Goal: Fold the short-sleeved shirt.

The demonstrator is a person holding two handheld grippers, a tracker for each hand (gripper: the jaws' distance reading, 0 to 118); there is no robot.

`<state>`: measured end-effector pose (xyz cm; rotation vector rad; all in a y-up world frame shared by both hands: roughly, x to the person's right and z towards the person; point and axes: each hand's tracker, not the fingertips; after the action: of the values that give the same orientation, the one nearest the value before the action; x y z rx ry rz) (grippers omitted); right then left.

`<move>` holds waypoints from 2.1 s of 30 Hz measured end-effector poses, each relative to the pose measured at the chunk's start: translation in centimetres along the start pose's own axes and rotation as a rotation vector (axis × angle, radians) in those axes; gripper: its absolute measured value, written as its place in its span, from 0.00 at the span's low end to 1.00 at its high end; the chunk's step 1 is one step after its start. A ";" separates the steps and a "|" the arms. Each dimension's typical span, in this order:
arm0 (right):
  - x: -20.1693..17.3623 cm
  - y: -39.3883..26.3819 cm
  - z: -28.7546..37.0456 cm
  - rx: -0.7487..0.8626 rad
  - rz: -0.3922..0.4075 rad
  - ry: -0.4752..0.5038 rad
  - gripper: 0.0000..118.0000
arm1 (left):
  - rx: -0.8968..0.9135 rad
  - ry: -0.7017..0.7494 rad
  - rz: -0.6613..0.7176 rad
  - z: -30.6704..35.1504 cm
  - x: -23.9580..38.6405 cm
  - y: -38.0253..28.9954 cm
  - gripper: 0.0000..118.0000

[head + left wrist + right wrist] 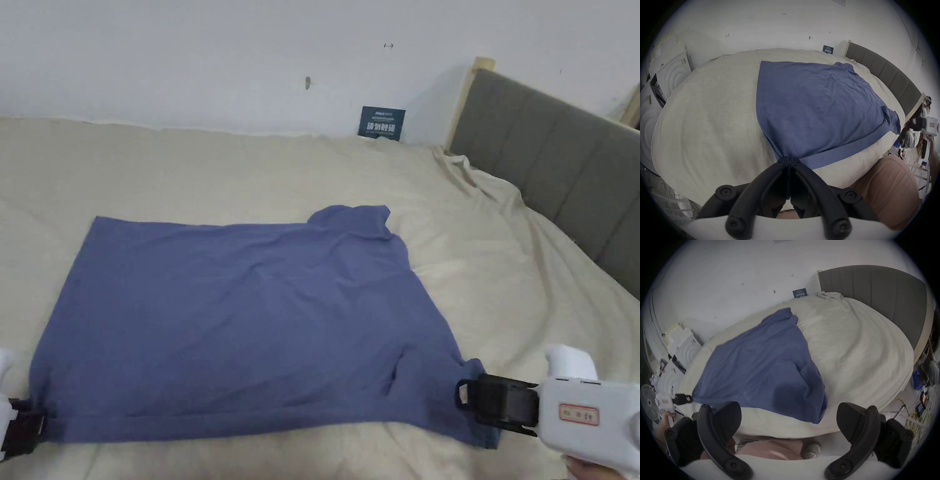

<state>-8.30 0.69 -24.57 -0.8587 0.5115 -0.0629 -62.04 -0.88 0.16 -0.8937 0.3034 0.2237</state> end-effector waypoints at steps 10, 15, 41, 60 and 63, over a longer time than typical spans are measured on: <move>1.4 0.6 -6.4 -0.112 0.019 -0.085 0.32 | -0.035 -0.016 0.042 -0.6 -0.4 0.1 0.02; -0.1 0.9 -5.0 -0.081 0.141 -0.073 0.04 | -0.024 -0.027 0.066 -0.6 -0.4 0.0 0.02; -2.3 14.0 -8.7 -0.095 -0.027 -0.028 0.04 | 0.070 -0.049 0.228 -3.1 -2.4 10.4 0.02; -3.8 20.6 -21.0 -0.123 -0.095 -0.207 0.91 | 0.032 0.013 0.345 -12.8 -5.7 15.0 0.93; -3.8 20.2 -18.2 -0.018 -0.064 -0.200 0.91 | 0.073 0.007 0.332 -10.8 -5.7 14.9 0.94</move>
<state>-22.89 2.07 -47.80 -0.8879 0.2976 -0.0311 -73.83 -0.74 -15.06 -0.7692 0.4641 0.5137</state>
